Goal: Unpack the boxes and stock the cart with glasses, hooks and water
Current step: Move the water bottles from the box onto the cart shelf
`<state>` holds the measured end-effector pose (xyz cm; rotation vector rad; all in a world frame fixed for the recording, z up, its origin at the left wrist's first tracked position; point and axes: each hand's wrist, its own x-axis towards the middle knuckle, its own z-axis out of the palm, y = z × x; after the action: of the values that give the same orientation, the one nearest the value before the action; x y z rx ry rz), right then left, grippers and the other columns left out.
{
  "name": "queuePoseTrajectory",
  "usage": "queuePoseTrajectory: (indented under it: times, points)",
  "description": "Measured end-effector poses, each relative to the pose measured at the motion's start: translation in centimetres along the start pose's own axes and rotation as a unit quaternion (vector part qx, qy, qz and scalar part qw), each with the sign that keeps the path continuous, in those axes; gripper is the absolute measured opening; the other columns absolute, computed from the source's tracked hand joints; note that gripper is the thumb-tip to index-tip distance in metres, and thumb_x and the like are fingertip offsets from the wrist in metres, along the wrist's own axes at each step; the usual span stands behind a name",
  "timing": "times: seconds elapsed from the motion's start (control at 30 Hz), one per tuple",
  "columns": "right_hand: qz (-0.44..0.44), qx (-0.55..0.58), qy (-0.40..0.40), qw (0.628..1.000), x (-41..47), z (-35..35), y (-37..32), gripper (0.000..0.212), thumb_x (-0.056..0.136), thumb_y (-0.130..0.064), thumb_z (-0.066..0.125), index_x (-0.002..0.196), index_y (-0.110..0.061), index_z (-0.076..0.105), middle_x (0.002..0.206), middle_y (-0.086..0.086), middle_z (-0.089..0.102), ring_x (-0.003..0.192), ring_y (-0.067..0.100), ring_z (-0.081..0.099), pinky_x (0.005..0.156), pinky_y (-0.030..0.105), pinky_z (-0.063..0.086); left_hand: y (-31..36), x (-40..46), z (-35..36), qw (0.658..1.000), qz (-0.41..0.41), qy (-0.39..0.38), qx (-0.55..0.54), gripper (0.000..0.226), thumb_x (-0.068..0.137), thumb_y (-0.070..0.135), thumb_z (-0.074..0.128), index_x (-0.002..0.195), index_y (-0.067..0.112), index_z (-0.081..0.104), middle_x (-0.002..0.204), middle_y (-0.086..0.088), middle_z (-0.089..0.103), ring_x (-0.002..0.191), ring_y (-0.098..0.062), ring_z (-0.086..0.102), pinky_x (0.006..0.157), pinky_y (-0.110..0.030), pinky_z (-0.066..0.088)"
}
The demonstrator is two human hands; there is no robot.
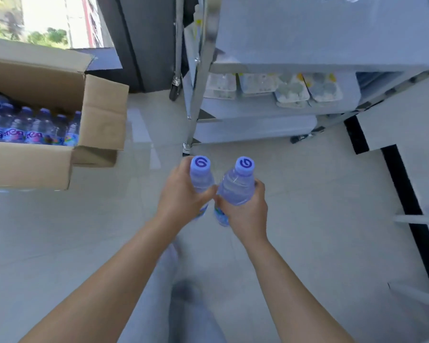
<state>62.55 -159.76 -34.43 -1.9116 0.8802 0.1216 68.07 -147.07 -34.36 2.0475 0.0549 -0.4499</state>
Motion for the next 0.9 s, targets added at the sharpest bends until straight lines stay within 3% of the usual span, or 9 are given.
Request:
queuePoseTrajectory:
  times: [0.17,0.27,0.37,0.47,0.53,0.7,0.77,0.9]
  points:
    - [0.021,-0.023,0.012,0.999,4.8,-5.2,3.6,0.06,0.056,-0.03,0.085,0.101,-0.023,0.046,0.086,-0.006,0.064,0.071,0.014,0.06,0.065,0.025,0.047,1.4,2.9,6.4,1.0,0.0,-0.011,0.027,0.046,0.071,0.025,0.078,0.108,0.022,0.049,0.103,-0.001,0.059,0.093,-0.023,0.057,0.076,-0.032,0.045]
    - [0.017,-0.02,0.023,0.999,8.3,-8.2,5.2,0.064,0.058,-0.025,0.087,0.105,-0.024,0.044,0.09,-0.013,0.061,0.08,0.011,0.06,0.069,0.024,0.046,2.3,5.0,10.1,1.0,-0.008,0.005,0.022,0.045,0.072,0.025,0.078,0.101,0.029,0.044,0.102,0.0,0.058,0.092,-0.021,0.056,0.074,-0.028,0.041]
    - [0.003,-0.033,0.023,0.999,11.5,-10.8,6.3,0.066,0.058,-0.023,0.088,0.104,-0.026,0.041,0.092,-0.014,0.059,0.08,0.009,0.059,0.069,0.02,0.044,3.5,6.6,13.5,1.0,-0.01,0.005,0.008,0.046,0.072,0.023,0.078,0.106,0.024,0.047,0.104,0.002,0.057,0.093,-0.019,0.054,0.074,-0.024,0.037]
    - [-0.004,-0.039,-0.014,0.999,14.4,-12.5,7.7,0.065,0.06,-0.023,0.087,0.104,-0.03,0.039,0.09,-0.023,0.053,0.076,-0.01,0.053,0.061,0.005,0.039,4.2,7.9,16.5,1.0,-0.014,0.011,0.014,0.047,0.072,0.021,0.079,0.104,0.026,0.045,0.102,0.005,0.054,0.09,-0.014,0.05,0.072,-0.018,0.032]
    - [-0.014,-0.059,-0.044,0.997,16.3,-13.4,8.6,0.065,0.061,-0.023,0.087,0.103,-0.031,0.039,0.09,-0.025,0.052,0.075,-0.017,0.051,0.06,0.001,0.038,4.4,8.4,18.4,0.999,-0.035,0.026,0.005,0.048,0.072,0.021,0.079,0.102,0.028,0.043,0.102,0.005,0.052,0.089,-0.012,0.049,0.072,-0.017,0.032]
    - [-0.043,-0.115,-0.137,0.983,21.9,-14.9,10.4,0.062,0.062,-0.025,0.086,0.101,-0.03,0.038,0.083,-0.024,0.052,0.069,-0.013,0.051,0.058,0.007,0.037,4.1,9.9,22.9,0.993,-0.07,0.083,-0.041,0.051,0.069,0.015,0.082,0.102,0.026,0.045,0.107,0.001,0.053,0.089,-0.01,0.049,0.069,-0.009,0.033]
    - [-0.061,-0.141,-0.153,0.976,24.2,-14.8,10.6,0.061,0.062,-0.026,0.086,0.1,-0.029,0.038,0.082,-0.022,0.053,0.069,-0.01,0.051,0.059,0.012,0.039,3.6,11.0,24.2,0.99,-0.08,0.102,-0.053,0.049,0.069,0.016,0.082,0.103,0.023,0.047,0.106,0.001,0.053,0.089,-0.012,0.049,0.071,-0.012,0.033]
    - [-0.092,-0.168,-0.177,0.965,28.2,-12.8,11.3,0.06,0.063,-0.023,0.085,0.104,-0.027,0.042,0.086,-0.021,0.054,0.069,-0.015,0.052,0.057,0.004,0.039,1.5,13.8,25.9,0.985,-0.081,0.14,-0.066,0.048,0.069,0.016,0.08,0.107,0.018,0.052,0.102,0.002,0.052,0.096,-0.018,0.052,0.076,-0.021,0.037]
